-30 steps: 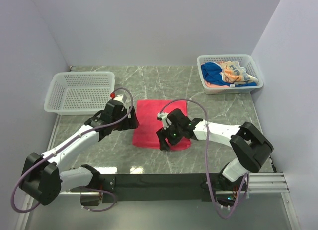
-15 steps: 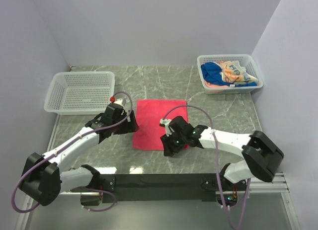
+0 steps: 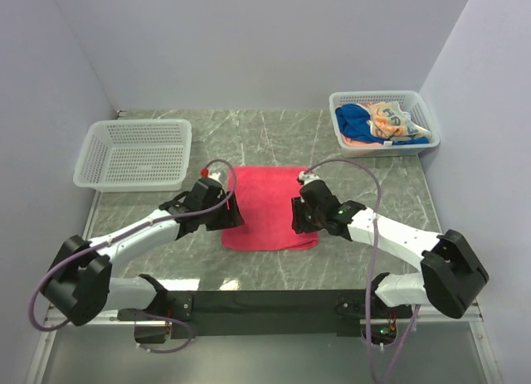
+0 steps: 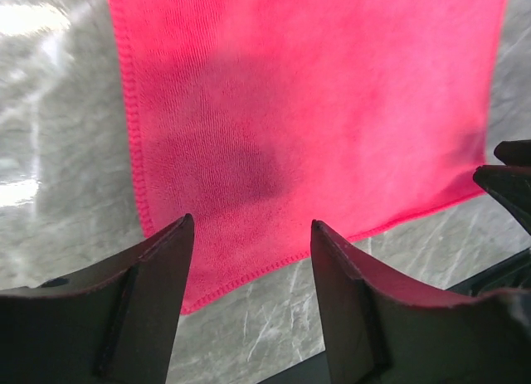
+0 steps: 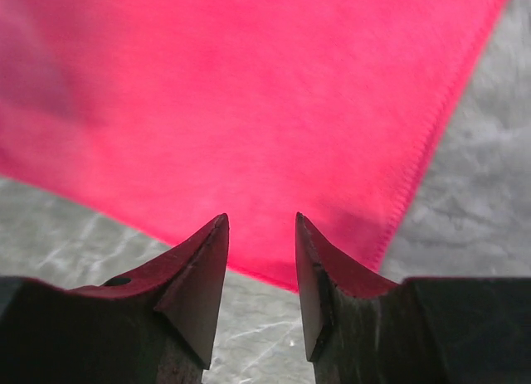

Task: Fold and stack the towels
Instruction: Fold the towel

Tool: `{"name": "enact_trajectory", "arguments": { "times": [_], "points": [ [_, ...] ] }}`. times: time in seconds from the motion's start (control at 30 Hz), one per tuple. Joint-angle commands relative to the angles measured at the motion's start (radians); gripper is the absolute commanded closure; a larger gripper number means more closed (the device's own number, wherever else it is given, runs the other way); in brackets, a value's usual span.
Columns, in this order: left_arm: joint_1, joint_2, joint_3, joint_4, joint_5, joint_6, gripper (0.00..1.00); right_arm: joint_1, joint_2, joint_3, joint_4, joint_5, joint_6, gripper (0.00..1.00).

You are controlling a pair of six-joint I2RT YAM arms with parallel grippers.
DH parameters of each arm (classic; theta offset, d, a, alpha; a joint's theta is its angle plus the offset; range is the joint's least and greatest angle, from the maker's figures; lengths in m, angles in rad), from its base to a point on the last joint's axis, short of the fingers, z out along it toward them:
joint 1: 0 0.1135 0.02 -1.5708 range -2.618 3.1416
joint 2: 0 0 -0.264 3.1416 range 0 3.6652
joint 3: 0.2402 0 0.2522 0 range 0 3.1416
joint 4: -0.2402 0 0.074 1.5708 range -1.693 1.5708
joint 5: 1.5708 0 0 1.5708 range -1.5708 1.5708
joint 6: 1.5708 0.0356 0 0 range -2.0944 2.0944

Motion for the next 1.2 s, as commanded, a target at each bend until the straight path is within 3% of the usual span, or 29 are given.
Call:
{"name": "enact_trajectory", "arguments": {
  "times": [0.0, 0.6, 0.9, 1.17],
  "points": [
    [-0.022, 0.044, -0.008, 0.060, 0.011, -0.027, 0.37, -0.006, 0.024, -0.027, -0.015, 0.032, 0.071, 0.56],
    [-0.042, 0.121, -0.092, 0.071, -0.007, -0.081, 0.44, -0.023, -0.143, -0.293, -0.035, 0.021, 0.312, 0.59],
    [-0.043, -0.026, -0.155, 0.010, -0.004, -0.147, 0.39, -0.026, -0.255, -0.293, -0.053, 0.040, 0.306, 0.58],
    [-0.056, -0.162, -0.072, -0.084, -0.003, -0.138, 0.36, -0.028, -0.292, -0.202, -0.049, 0.035, 0.272, 0.58]
  ]
}}
